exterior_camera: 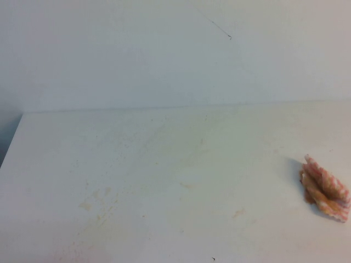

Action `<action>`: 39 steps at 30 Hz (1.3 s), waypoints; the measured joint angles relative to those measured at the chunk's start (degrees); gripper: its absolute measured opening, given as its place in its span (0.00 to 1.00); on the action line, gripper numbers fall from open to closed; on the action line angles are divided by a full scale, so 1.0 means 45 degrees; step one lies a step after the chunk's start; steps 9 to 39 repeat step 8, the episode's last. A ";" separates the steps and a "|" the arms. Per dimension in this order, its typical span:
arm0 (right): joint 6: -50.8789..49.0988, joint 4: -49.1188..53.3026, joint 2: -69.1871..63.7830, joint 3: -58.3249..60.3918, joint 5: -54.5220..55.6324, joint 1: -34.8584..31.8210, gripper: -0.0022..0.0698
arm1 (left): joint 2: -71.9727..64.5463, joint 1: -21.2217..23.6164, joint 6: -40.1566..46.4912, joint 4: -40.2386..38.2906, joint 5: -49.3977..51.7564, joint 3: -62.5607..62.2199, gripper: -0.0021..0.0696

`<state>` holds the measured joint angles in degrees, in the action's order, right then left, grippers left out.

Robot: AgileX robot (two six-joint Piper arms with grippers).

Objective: Wipe the table

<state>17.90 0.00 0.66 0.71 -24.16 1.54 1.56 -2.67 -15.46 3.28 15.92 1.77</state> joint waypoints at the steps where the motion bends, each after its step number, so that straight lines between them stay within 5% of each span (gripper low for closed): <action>1: 0.0000 0.0000 0.0000 0.0000 0.0000 0.0000 0.03 | 0.0000 0.0000 0.0000 0.0000 0.0000 0.0000 0.03; 39: 0.0000 0.0000 0.0000 0.0000 0.0000 -0.0368 0.03 | 0.0000 0.0000 0.0000 0.0000 0.0000 0.0000 0.03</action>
